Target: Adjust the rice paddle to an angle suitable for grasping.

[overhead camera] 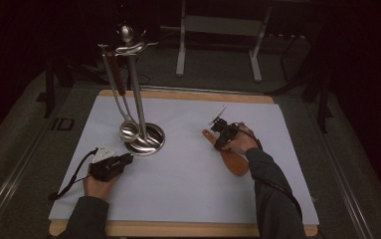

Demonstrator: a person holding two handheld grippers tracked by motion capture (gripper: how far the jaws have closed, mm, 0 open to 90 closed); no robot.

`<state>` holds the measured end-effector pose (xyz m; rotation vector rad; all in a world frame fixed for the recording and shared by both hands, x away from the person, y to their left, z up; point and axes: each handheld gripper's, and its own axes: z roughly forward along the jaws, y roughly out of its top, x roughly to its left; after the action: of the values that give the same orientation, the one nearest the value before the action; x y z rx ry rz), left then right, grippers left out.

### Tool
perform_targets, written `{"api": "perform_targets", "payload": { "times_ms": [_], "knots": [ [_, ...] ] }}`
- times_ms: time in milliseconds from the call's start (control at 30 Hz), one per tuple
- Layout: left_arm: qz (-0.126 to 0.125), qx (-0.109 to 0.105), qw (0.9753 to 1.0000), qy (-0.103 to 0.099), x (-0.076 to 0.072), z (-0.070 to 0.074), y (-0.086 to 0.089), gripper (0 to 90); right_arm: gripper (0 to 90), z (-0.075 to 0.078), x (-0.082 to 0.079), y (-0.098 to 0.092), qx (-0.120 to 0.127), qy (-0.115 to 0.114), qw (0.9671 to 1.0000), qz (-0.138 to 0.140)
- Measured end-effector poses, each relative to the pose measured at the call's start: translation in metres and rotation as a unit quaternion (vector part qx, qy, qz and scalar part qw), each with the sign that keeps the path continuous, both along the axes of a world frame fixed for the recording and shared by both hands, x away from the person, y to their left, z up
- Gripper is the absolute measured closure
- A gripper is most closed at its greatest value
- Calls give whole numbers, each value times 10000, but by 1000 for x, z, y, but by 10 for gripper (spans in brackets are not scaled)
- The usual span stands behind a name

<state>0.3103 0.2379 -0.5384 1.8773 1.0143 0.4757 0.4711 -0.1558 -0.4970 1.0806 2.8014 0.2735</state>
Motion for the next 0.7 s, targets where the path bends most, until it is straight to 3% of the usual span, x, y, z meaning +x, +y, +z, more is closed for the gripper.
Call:
{"api": "perform_targets", "payload": {
  "times_ms": [133,333,500,700],
  "knots": [
    [-1,-4,10000,1,0,0,0,797,609,-1,4,3,-75,74,9999,54],
    [-4,3,10000,-9,0,0,0,796,648,0,10,6,-131,337,9993,-98],
    [-9,0,10000,-5,0,0,0,797,659,0,10,8,-198,339,9992,-83],
    [2,-11,10000,7,0,0,0,797,661,0,8,6,-91,304,9994,-115]
  ]
}}
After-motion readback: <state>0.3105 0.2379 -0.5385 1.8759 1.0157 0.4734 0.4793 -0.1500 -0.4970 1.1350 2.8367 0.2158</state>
